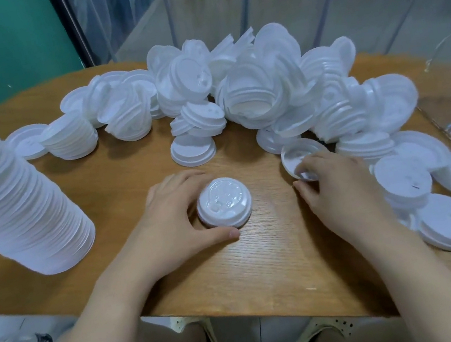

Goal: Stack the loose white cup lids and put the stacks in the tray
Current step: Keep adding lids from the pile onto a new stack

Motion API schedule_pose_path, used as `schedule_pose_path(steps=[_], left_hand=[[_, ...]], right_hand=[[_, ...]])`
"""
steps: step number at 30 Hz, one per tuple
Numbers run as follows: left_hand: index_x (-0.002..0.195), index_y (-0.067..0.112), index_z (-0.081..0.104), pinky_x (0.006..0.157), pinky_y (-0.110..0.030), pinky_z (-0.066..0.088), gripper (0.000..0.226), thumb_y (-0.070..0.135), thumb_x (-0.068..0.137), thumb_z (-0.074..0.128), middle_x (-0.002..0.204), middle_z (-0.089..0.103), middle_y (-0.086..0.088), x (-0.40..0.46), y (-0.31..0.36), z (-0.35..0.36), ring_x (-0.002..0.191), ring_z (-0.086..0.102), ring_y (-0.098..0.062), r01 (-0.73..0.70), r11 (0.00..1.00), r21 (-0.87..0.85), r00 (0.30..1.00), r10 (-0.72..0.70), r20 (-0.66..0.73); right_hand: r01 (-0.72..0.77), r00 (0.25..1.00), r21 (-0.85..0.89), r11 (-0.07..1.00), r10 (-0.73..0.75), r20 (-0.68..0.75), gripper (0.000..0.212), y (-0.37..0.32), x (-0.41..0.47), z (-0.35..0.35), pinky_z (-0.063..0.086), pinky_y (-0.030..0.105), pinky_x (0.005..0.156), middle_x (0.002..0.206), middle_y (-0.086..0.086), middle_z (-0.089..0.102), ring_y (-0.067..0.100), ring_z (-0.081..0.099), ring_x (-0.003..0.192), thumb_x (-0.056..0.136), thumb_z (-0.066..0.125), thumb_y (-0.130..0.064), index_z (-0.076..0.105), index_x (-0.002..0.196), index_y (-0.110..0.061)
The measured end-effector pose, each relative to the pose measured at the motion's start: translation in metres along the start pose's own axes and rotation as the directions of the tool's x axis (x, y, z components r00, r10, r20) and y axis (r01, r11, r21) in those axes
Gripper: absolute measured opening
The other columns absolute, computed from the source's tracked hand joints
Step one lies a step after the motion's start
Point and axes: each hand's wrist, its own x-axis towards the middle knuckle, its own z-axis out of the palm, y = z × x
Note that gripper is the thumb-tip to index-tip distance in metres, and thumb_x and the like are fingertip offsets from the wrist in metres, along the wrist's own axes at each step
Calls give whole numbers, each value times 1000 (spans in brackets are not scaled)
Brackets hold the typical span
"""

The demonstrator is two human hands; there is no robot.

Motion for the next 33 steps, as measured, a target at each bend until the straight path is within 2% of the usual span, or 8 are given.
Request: schedule_pose_path(steps=[5,9,11,15,19,23,26,33], left_hand=[[134,42,57,109,-18,23,82,79,62,73,126,54,29,1,0,5,126,40,6,-28,1000,7,999,28,-34],[136,42,56,109,-25,26,79,69,66,83,122,49,28,1,0,5,123,36,7,-5,1000,5,999,5,-36],[136,42,55,109,-26,27,80,70,66,82,122,48,28,2,-1,5,123,35,6,-2,1000,16,1000,2,-22],[136,45,53,107,-25,26,82,78,63,71,121,48,28,3,-2,4,123,36,6,-11,999,31,1000,11,-3],[134,50,51,108,-21,23,80,79,62,70,121,46,31,2,-4,4,125,36,7,-22,1000,18,1000,22,-2],[130,56,48,107,-20,23,75,78,62,71,120,46,32,3,-3,4,124,33,12,-29,1000,3,1000,29,1],[124,61,46,107,-19,22,70,78,61,70,120,45,35,3,-3,4,124,32,14,-33,999,-3,999,33,-1],[122,63,45,107,-19,21,69,79,60,70,120,43,36,2,-5,5,124,31,15,-32,999,2,1000,32,-2]], right_hand=[[66,997,156,985,-58,-56,1,-1,0,4,53,45,82,92,-1,70,24,66,88,92,72,-15,71,92,-15],[53,999,470,881,-45,-28,9,-11,-2,-6,44,13,67,84,-8,67,3,62,75,101,63,-24,68,96,-19],[4,1000,638,770,-4,-1,9,-18,-4,-9,48,22,66,83,-6,69,9,64,77,102,62,-24,68,95,-23],[-70,996,750,657,85,18,13,-23,-1,-1,58,40,80,94,-10,72,13,68,88,102,61,-26,65,113,-32],[-100,975,748,656,214,-57,29,-20,6,1,56,33,77,92,-3,68,16,66,81,104,57,-18,65,125,-36],[-239,964,700,673,250,88,22,-17,8,8,60,40,82,91,-11,71,12,70,79,98,63,-26,67,119,-34],[-258,965,620,741,231,126,34,-21,6,7,56,29,80,87,-12,69,4,67,80,87,75,-29,61,117,-40],[-216,976,484,848,192,98,75,-25,10,13,56,40,87,103,-13,65,9,63,91,63,77,-67,58,129,-36]])
